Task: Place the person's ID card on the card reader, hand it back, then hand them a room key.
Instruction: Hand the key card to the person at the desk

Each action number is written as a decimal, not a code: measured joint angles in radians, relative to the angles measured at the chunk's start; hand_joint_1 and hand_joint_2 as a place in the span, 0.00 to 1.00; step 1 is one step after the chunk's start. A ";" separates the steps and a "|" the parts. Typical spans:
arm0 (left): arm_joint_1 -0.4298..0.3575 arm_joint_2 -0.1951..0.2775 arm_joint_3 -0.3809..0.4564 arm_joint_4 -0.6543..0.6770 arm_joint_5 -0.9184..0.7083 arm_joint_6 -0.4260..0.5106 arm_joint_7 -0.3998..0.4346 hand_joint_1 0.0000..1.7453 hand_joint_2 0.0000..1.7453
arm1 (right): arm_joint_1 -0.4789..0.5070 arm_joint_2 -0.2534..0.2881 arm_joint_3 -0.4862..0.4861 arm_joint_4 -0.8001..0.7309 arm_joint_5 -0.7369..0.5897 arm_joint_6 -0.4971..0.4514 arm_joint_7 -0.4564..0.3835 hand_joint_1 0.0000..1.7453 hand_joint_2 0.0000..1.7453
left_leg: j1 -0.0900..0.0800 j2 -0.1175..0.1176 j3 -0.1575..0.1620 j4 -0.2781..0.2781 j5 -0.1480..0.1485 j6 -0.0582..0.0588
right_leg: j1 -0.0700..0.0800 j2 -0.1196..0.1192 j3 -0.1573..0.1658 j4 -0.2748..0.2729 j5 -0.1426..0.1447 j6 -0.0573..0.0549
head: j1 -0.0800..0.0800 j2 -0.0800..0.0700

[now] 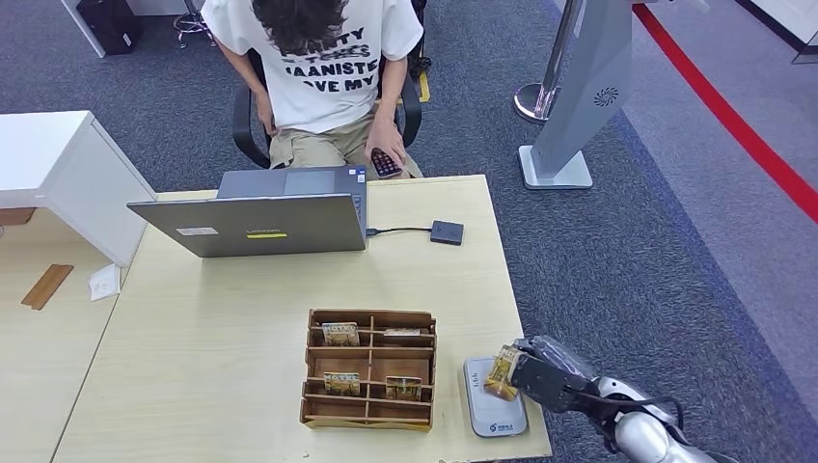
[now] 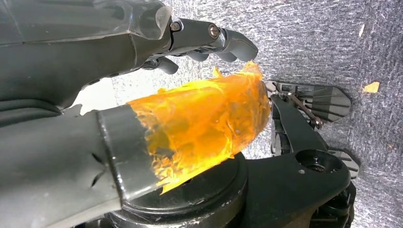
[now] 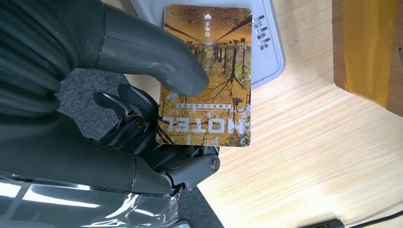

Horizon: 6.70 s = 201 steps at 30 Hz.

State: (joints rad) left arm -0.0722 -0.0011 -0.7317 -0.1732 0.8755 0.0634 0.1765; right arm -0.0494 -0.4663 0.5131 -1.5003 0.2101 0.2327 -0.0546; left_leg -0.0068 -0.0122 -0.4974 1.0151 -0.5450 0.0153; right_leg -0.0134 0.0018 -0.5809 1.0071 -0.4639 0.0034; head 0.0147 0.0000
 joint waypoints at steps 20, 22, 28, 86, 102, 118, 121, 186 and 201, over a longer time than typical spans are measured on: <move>0.000 0.000 -0.016 0.000 0.006 0.002 0.000 0.00 0.00 | -0.013 0.015 0.043 0.005 0.005 0.005 -0.006 1.00 1.00 | 0.000 0.000 0.000 0.000 0.000 0.000 | 0.000 0.000 0.000 0.000 0.000 0.000 | 0.000 0.000; 0.000 0.000 -0.016 0.000 0.006 0.002 0.000 0.00 0.00 | -0.014 0.015 0.045 0.005 0.005 0.005 -0.006 1.00 1.00 | 0.000 0.000 0.000 0.000 0.000 0.000 | 0.000 0.000 0.000 0.000 0.000 0.000 | 0.000 0.000; 0.000 0.000 -0.016 0.000 0.006 0.002 0.000 0.00 0.00 | -0.015 0.015 0.046 0.005 0.005 0.004 -0.006 1.00 1.00 | 0.000 0.000 0.000 0.000 0.000 0.000 | 0.000 0.000 0.000 0.000 0.000 0.000 | 0.000 0.000; 0.000 0.000 -0.042 0.000 0.023 0.016 0.004 0.00 0.00 | -0.030 -0.011 0.093 0.013 0.076 -0.024 0.023 1.00 1.00 | 0.000 0.000 0.001 0.000 0.000 0.000 | 0.000 0.000 0.001 0.000 0.000 0.000 | 0.000 0.000; 0.000 0.000 -0.043 0.000 0.024 0.017 0.004 0.00 0.00 | -0.030 -0.013 0.093 0.011 0.081 -0.027 0.023 1.00 1.00 | 0.000 0.000 0.001 0.000 0.000 0.000 | 0.000 0.000 0.001 0.000 0.000 0.000 | 0.000 0.000; 0.000 0.000 -0.043 0.000 0.025 0.019 0.004 0.00 0.00 | -0.021 -0.014 0.092 0.006 0.083 -0.037 0.024 1.00 1.00 | 0.000 0.000 0.001 0.000 0.000 0.000 | 0.000 0.000 0.001 0.000 0.000 0.000 | 0.000 0.000; 0.000 0.000 -0.044 0.000 0.025 0.019 0.004 0.00 0.00 | -0.018 -0.014 0.092 0.004 0.084 -0.039 0.025 1.00 1.00 | 0.000 0.000 0.001 0.000 0.000 0.000 | 0.000 0.000 0.001 0.000 0.000 0.000 | 0.000 0.000; -0.001 0.000 -0.058 0.000 0.041 0.022 0.004 0.00 0.00 | 0.017 -0.015 0.069 -0.016 0.109 -0.053 0.027 1.00 1.00 | 0.000 0.000 0.002 0.000 0.000 0.000 | 0.000 0.000 0.001 0.000 0.000 0.000 | 0.000 0.000; -0.001 0.000 -0.059 0.000 0.046 0.022 0.005 0.00 0.00 | 0.017 -0.015 0.068 -0.019 0.115 -0.053 0.027 1.00 1.00 | 0.000 0.000 0.002 0.000 0.000 0.000 | 0.000 0.000 0.001 0.000 0.000 0.000 | 0.000 0.000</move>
State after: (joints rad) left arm -0.0728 -0.0008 -0.7904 -0.1728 0.9216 0.0858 0.1811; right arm -0.0322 -0.4812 0.5814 -1.5193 0.3254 0.1793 -0.0277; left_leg -0.0071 -0.0121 -0.4958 1.0153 -0.5450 0.0153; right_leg -0.0134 0.0020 -0.5796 1.0068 -0.4638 0.0034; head 0.0149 0.0000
